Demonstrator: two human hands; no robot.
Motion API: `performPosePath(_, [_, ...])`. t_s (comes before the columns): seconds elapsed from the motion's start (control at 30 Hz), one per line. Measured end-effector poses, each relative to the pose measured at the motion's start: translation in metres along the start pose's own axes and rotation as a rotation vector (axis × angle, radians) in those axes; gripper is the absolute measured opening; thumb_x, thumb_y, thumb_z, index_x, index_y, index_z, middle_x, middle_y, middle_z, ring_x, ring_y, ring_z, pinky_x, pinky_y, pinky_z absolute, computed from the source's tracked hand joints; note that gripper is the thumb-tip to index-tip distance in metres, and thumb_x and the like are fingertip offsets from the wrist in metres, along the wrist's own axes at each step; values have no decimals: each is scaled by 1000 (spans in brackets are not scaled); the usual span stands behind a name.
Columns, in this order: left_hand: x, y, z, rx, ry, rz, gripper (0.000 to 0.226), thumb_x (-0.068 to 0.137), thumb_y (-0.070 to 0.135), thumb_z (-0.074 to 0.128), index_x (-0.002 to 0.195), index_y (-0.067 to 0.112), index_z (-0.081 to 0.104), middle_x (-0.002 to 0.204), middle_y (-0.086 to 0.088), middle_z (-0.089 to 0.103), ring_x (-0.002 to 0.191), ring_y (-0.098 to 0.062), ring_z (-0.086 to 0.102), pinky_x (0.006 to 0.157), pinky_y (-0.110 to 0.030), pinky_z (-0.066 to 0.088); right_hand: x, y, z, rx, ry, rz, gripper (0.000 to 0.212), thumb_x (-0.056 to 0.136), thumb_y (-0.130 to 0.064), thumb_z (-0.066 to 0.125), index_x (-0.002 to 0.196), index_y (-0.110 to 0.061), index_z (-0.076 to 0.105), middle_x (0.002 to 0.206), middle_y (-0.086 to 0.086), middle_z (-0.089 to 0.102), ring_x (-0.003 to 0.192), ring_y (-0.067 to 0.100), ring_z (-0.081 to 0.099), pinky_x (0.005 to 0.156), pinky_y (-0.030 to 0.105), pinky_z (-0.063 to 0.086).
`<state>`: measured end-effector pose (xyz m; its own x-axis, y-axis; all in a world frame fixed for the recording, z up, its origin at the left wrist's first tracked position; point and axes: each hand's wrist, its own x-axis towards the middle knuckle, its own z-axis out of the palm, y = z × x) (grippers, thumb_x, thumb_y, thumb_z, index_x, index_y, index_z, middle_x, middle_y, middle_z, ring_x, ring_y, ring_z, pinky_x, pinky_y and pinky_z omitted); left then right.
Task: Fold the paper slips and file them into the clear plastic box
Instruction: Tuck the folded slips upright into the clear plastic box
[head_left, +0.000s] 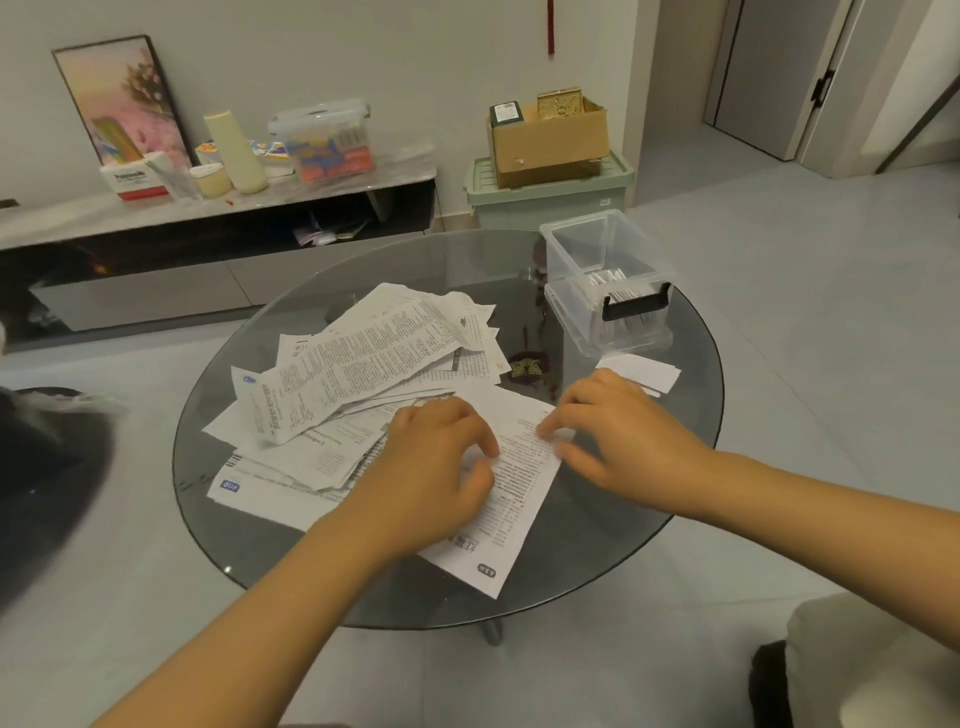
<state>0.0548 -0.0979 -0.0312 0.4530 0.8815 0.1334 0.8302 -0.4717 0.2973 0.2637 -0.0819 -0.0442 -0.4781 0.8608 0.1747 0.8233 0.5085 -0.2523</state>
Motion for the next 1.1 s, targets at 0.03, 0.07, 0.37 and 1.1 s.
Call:
performPosePath(0.03, [-4,-2,-1,11,-33,-1,20,91,26,47,106,29,60,114,16,44,102,-1,31,92,-19,17,0,-3,0,9,-23,-20,28,94,-33,49,119,-31,61,114,-9,55,108,12,39,87,19,28])
performPosePath(0.07, [-10,-4,-3,21,-66,-9,22,91,26,47,107,31,61,115,17,44,104,-1,33,93,-19,17,0,-8,0,16,-54,-41,29,94,-34,48,120,-32,61,116,-11,56,110,11,39,90,19,28])
performPosePath(0.37, [-48,-16,-1,-10,-254,-30,57,86,50,40,141,41,32,147,16,23,135,-6,18,112,-22,16,-15,-37,-1,49,-215,-135,40,91,-50,48,128,-37,52,130,-15,47,121,6,31,104,19,20])
performPosePath(1.1, [-56,-26,1,-47,-340,39,79,64,79,31,138,51,31,137,21,22,119,9,18,99,-6,16,-38,-52,14,218,-225,-19,27,84,-52,57,108,-42,61,148,-23,26,137,3,9,100,12,6])
